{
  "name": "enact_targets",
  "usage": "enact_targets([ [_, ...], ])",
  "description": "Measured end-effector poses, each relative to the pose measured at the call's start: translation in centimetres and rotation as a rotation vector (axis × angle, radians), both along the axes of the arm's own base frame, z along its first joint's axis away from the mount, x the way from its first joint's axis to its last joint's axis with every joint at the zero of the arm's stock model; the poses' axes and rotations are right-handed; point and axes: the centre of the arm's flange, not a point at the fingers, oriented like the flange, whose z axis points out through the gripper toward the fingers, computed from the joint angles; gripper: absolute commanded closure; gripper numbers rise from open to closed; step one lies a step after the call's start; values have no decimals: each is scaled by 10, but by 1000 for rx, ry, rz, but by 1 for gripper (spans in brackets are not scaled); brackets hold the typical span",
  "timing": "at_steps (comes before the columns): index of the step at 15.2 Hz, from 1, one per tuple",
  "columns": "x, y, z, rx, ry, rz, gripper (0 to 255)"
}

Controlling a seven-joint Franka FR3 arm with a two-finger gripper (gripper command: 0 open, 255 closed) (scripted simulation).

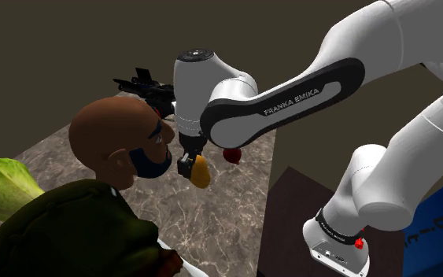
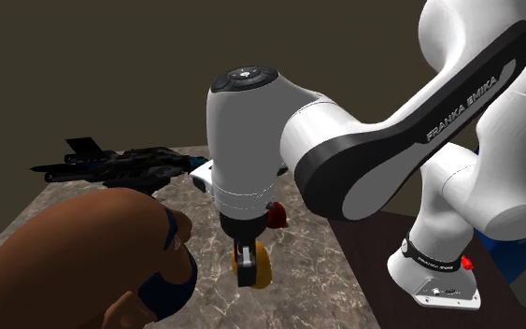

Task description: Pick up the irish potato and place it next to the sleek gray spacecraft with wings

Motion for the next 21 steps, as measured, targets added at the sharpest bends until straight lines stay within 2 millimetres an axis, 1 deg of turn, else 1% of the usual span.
enact_targets([
  [21,0,0,110,0,0,0,255],
])
